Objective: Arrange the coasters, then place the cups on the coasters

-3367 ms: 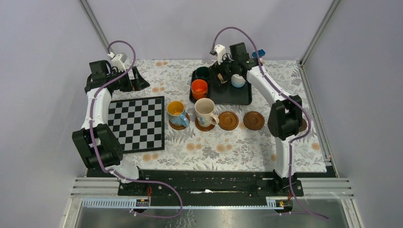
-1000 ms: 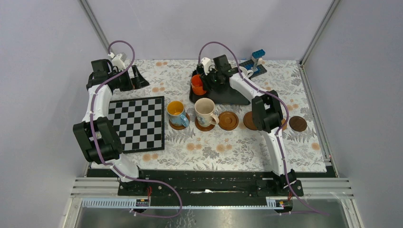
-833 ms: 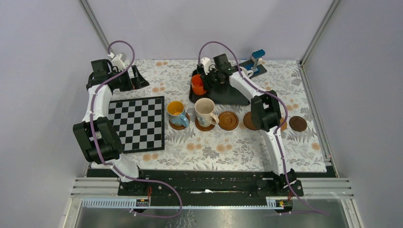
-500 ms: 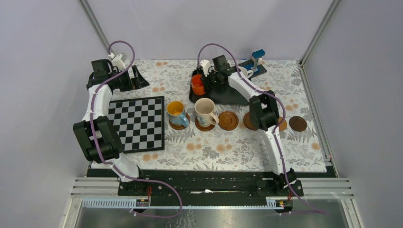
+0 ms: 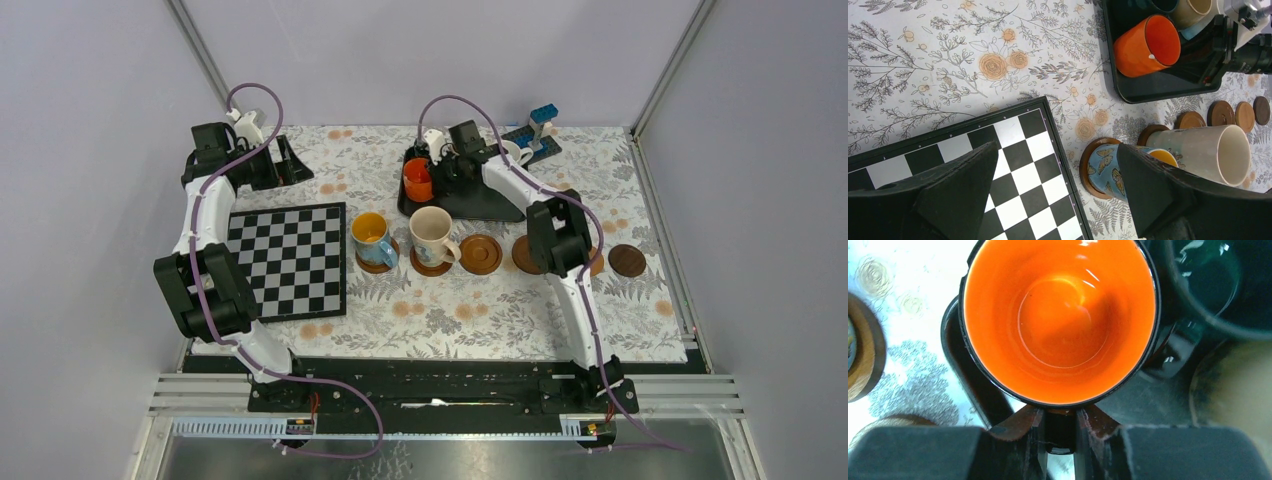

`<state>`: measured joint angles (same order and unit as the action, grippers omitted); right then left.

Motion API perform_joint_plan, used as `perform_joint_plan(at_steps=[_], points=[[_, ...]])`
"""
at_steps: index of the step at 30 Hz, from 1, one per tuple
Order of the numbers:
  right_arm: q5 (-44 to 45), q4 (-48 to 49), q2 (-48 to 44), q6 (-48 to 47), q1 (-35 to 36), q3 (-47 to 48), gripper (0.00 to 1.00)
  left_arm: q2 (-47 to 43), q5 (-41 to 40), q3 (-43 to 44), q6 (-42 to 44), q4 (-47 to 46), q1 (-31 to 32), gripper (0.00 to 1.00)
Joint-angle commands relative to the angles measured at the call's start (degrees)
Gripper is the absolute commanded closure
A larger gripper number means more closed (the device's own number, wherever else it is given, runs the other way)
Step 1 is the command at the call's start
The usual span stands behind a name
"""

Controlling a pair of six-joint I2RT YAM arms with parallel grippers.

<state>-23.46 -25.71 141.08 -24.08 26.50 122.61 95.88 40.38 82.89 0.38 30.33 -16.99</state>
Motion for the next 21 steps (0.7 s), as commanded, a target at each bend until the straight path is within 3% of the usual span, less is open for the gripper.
perform_joint_plan(at_steps=[1, 8, 15, 21], points=[[-1.38, 13.56, -13.49, 4.85, -0.28, -9.46, 1.00, -0.77, 1.63, 1.26, -0.03, -1.95, -0.47, 0.01], [-2.68, 29.54, -26.56, 8.83, -1.52, -27.29, 1.00, -2.30, 0.88, 0.09, -0.21, -2.98, -0.37, 0.01], [-1.68, 26.16, -35.42, 11.49, -6.49, -31.04, 1.00, -3.16, 2.51, 0.31, -0.21, -2.88, -0.34, 0.01], [-5.43, 17.32, -48.47, 8.77, -15.98, -39.87, 1.00, -3.11, 3.41, 1.89, 1.96, 0.04, 1.58, 0.01]])
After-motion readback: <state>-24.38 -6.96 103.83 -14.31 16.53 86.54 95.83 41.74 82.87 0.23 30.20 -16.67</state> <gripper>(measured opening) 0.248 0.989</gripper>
